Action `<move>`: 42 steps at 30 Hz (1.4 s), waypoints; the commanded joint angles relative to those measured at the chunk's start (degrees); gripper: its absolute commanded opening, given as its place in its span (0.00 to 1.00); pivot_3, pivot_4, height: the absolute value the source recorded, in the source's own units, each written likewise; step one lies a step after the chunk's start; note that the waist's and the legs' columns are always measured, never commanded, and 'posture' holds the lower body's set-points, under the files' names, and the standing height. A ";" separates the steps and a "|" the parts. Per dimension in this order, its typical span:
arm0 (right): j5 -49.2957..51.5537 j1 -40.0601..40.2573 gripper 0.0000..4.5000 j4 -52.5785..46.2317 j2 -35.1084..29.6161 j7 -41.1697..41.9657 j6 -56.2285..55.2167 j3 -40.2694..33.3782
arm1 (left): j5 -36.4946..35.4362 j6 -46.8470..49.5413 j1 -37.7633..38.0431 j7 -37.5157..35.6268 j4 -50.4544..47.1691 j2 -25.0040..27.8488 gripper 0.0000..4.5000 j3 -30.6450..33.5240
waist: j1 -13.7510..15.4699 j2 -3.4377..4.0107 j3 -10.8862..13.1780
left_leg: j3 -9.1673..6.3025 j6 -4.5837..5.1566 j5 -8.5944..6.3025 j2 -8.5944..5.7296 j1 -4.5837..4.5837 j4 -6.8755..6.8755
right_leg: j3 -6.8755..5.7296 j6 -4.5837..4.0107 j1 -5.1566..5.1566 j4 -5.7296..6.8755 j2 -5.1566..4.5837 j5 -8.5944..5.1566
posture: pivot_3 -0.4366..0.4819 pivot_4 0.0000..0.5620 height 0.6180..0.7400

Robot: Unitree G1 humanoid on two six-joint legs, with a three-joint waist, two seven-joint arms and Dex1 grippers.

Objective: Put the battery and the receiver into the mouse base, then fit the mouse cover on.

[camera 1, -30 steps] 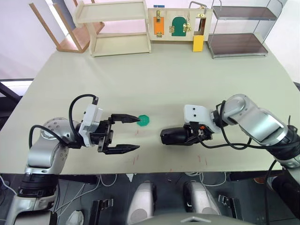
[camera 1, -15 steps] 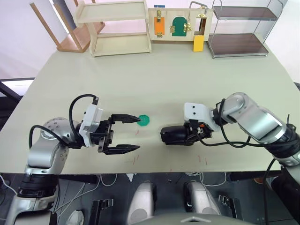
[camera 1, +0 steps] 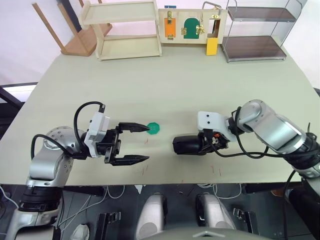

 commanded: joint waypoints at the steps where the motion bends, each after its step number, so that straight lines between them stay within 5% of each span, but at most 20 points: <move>1: -1.20 -0.03 0.50 -0.37 -1.09 0.23 0.08 0.62 | -0.64 -0.29 0.17 -0.05 -1.55 0.69 1.00 1.26 | -0.01 0.00 0.00 | 0.00 0.00 0.00 0.00 0.00 0.00 | 0.00 0.00 0.00 0.00 0.00 0.00 | 0.48 0.27 1.00; 42: -3.80 -0.19 0.50 0.68 -2.08 1.56 -0.26 2.47 | -0.46 -1.12 1.15 -0.20 -1.51 0.13 1.00 0.99 | -0.04 0.00 0.00 | -0.10 0.00 0.00 0.00 0.03 0.02 | 0.00 -0.06 0.00 0.05 0.00 -0.03 | 0.48 0.27 1.00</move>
